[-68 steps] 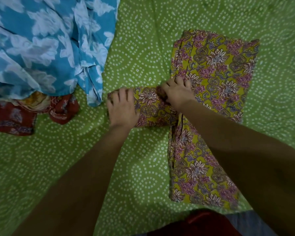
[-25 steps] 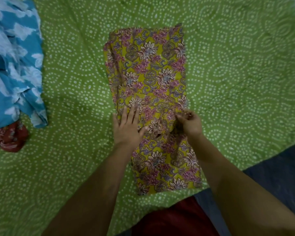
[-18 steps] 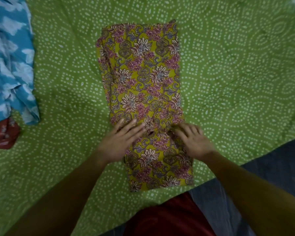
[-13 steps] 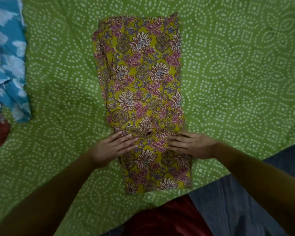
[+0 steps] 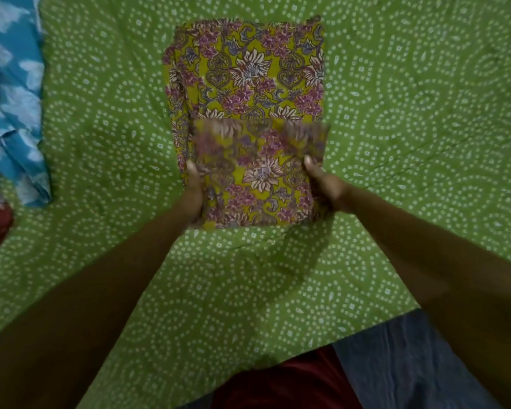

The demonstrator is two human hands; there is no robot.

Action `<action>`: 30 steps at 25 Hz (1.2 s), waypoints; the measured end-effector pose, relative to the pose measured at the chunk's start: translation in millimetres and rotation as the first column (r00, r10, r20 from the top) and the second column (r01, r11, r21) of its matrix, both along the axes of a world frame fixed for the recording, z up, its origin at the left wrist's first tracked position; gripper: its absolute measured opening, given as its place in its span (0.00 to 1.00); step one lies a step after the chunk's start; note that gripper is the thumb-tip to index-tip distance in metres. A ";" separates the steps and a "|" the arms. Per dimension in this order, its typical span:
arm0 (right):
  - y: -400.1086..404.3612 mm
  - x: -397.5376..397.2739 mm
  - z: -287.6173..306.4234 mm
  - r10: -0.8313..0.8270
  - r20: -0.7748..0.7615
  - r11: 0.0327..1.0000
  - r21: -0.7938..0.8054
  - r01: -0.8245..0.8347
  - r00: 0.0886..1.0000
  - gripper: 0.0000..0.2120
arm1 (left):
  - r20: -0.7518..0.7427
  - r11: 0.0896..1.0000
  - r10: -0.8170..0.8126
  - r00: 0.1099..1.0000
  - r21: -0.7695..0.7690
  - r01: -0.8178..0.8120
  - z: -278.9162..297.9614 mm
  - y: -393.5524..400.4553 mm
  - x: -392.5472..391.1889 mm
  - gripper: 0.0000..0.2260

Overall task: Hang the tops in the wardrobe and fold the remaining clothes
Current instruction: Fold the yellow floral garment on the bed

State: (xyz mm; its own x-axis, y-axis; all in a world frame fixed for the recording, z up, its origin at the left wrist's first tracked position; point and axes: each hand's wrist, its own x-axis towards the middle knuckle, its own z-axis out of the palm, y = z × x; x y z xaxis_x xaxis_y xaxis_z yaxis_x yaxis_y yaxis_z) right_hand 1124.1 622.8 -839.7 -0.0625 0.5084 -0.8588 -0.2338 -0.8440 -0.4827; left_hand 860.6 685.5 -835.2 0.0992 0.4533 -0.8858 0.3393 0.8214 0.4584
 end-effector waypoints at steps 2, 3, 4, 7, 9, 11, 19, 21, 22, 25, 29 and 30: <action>-6.0 2.1 -3.4 0.048 -0.027 0.999 -0.005 -0.048 0.998 0.36 | 0.058 0.996 -0.076 0.995 -0.044 0.079 4.5 8.7 -0.4 0.47; -15.5 1.3 -1.1 0.050 0.025 0.999 -0.006 -0.050 0.998 0.37 | 0.074 0.988 -0.152 0.986 -0.026 0.154 14.1 6.0 -1.6 0.44; -27.5 0.5 1.4 0.040 0.118 0.999 0.012 -0.041 0.992 0.33 | 0.080 0.971 -0.239 0.968 0.020 0.238 18.0 -0.4 -6.9 0.37; -78.2 -7.1 10.3 0.035 0.255 0.997 0.051 -0.050 0.966 0.17 | -0.046 0.900 -0.426 0.903 0.075 0.429 26.6 -27.7 -30.7 0.11; -116.1 -20.6 15.3 0.066 0.208 0.998 -0.017 -0.063 0.976 0.14 | 0.040 0.922 -0.386 0.922 0.015 0.386 39.7 -56.2 -48.9 0.08; -147.1 -36.3 25.5 0.143 0.207 0.988 -0.094 -0.125 0.968 0.11 | 0.100 0.947 -0.309 0.946 -0.060 0.315 47.8 -90.3 -63.0 0.07; -173.0 -10.8 27.7 0.455 0.886 0.548 -0.202 -0.812 0.087 0.35 | -0.881 -0.240 -0.453 0.138 0.270 0.933 46.5 -88.5 -98.1 0.35; -150.8 -1.4 15.6 0.373 0.909 0.183 -0.269 -0.946 -0.186 0.40 | -0.906 -0.665 -0.403 -0.127 0.194 0.721 36.0 -62.9 -82.3 0.40; -135.0 0.3 5.0 0.318 0.913 0.019 -0.278 -0.961 -0.257 0.38 | -0.905 -0.737 -0.381 -0.189 0.173 0.654 26.1 -50.0 -73.0 0.40; -89.6 0.8 -14.9 0.249 0.932 -0.257 -0.198 -0.946 -0.263 0.37 | -0.859 -0.780 -0.426 -0.284 0.190 0.597 -0.4 -23.5 -66.4 0.41; -70.6 4.3 -22.3 0.620 0.654 0.446 0.161 -0.881 0.433 0.35 | -0.615 -0.325 -0.779 0.120 0.560 0.762 -3.3 -21.5 -68.7 0.28; -63.6 2.8 -16.2 0.502 0.493 0.735 0.189 -0.651 0.710 0.26 | -0.503 -0.004 -0.749 0.432 0.655 0.755 11.2 -20.3 -58.8 0.21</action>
State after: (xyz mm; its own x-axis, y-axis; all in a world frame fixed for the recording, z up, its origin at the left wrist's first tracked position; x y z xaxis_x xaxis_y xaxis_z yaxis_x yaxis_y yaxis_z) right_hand 1126.9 559.1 -855.9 -0.1456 0.7336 -0.6638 0.5125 -0.5180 -0.6849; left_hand 801.8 665.3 -824.0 0.8218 0.5109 -0.2522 0.5412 -0.5615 0.6259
